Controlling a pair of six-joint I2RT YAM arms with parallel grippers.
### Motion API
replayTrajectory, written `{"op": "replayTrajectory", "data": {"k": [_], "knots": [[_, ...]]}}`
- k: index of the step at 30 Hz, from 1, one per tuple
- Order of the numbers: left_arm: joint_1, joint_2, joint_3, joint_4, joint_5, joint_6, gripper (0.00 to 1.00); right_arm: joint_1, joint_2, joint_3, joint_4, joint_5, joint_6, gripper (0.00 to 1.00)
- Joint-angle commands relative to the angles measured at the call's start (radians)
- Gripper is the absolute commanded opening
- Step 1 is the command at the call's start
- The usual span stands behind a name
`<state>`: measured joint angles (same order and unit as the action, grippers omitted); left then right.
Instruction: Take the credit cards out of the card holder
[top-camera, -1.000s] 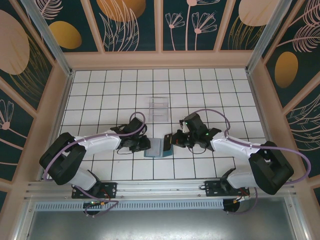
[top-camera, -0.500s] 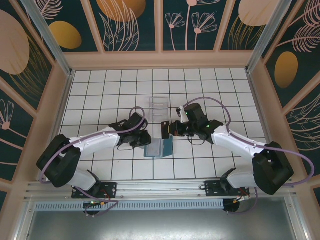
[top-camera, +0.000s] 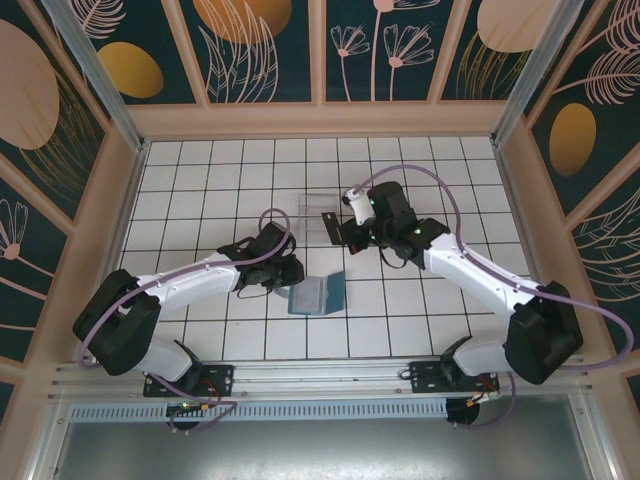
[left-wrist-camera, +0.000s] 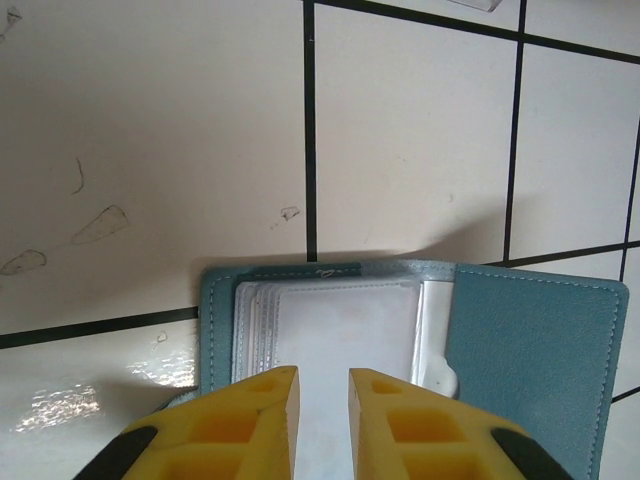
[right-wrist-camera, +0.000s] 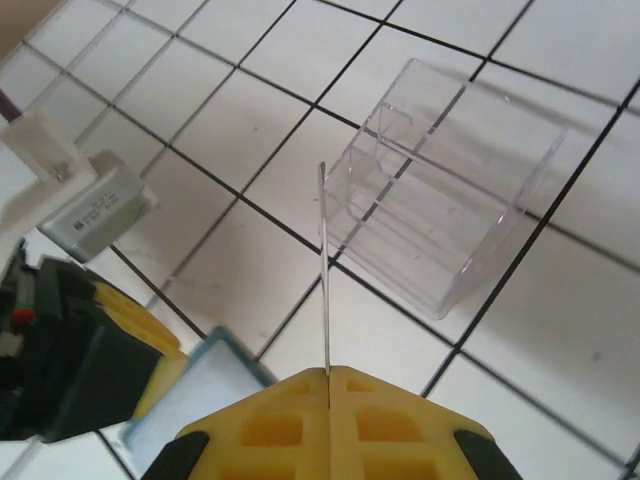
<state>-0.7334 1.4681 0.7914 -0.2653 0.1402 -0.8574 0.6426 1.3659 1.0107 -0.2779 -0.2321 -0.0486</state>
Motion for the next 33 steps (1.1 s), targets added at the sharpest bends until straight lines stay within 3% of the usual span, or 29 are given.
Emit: {"op": "replayTrajectory", "data": {"k": [1,5,13,33], "knots": [[0.001,-0.033,-0.025,0.02,-0.016,0.013,0.21,0.005,0.072,0.096,-0.102,0.028,-0.314,0.0],[0.016,-0.043,-0.055,0.04,0.013,-0.001,0.22,0.022,0.19,0.234,-0.237,0.055,-0.509,0.0],[0.079,-0.114,-0.139,0.074,0.052,-0.019,0.22,0.039,0.401,0.468,-0.456,0.105,-0.754,0.0],[0.128,-0.141,-0.136,0.063,0.061,0.006,0.22,0.046,0.763,0.963,-0.766,0.16,-0.954,0.0]]}}
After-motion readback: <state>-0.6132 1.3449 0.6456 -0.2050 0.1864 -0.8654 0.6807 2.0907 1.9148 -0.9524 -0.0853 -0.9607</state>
